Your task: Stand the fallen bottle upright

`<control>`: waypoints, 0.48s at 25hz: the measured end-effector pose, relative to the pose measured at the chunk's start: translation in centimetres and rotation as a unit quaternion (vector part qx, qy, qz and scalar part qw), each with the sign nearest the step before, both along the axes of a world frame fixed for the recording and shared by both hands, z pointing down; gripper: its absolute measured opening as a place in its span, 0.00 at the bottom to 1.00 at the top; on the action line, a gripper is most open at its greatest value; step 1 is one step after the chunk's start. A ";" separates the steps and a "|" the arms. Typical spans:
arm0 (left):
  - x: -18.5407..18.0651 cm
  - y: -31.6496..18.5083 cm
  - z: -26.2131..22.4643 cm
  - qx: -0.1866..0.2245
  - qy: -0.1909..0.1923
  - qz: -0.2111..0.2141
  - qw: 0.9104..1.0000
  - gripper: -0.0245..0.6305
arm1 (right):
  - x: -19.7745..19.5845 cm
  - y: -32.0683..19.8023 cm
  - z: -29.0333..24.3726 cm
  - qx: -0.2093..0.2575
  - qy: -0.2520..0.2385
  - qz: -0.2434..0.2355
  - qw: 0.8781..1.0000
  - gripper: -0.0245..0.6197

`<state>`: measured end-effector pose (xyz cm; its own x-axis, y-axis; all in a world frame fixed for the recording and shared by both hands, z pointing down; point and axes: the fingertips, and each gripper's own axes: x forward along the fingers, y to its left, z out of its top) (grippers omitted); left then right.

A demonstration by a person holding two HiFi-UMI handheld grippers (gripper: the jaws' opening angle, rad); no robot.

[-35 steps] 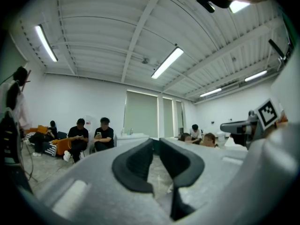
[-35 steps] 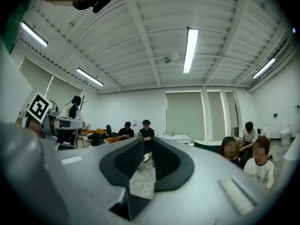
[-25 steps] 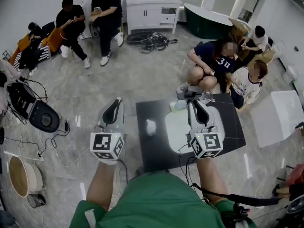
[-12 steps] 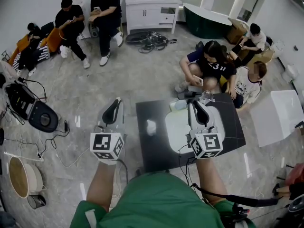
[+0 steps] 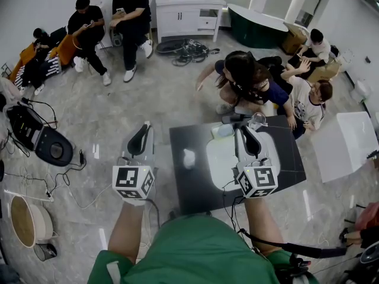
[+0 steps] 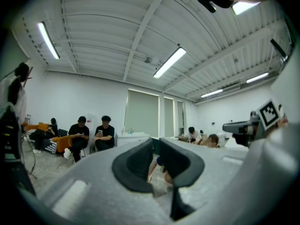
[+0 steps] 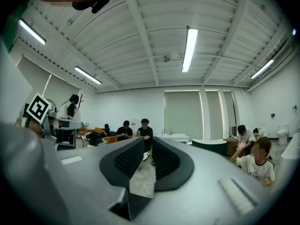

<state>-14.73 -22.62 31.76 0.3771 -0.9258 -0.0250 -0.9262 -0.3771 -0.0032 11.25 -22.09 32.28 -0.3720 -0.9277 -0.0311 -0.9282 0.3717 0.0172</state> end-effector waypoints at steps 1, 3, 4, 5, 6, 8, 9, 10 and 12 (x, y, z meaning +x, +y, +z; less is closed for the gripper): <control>-0.1 -0.1 0.0 -0.001 0.000 0.000 1.000 0.10 | -0.1 -0.1 0.0 0.000 0.000 0.000 1.000 0.12; -0.2 -0.3 0.2 -0.001 0.000 0.001 1.000 0.10 | -0.2 -0.3 0.1 -0.002 -0.001 0.001 1.000 0.12; -0.3 -0.4 0.4 -0.002 0.000 0.002 1.000 0.10 | -0.3 -0.3 0.3 -0.003 -0.001 0.001 1.000 0.12; -0.5 -0.4 0.4 -0.002 0.000 0.003 1.000 0.10 | -0.4 -0.3 0.3 -0.003 -0.001 0.002 1.000 0.12; -0.6 -0.5 0.4 -0.002 0.001 0.004 1.000 0.10 | -0.5 -0.3 0.3 -0.004 -0.001 0.003 1.000 0.12; -0.9 -0.7 0.4 -0.003 0.002 0.006 1.000 0.10 | -0.8 -0.3 0.3 -0.004 0.000 0.006 1.000 0.12; -1.1 -0.8 0.4 -0.003 0.002 0.007 1.000 0.10 | -0.9 -0.4 0.2 -0.004 0.000 0.007 1.000 0.12; -1.2 -0.9 0.4 -0.003 0.003 0.008 1.000 0.10 | -1.0 -0.4 0.2 -0.003 0.000 0.008 1.000 0.12; -1.4 -1.1 0.4 -0.003 0.003 0.011 1.000 0.10 | -1.2 -0.5 0.3 -0.003 0.000 0.011 1.000 0.12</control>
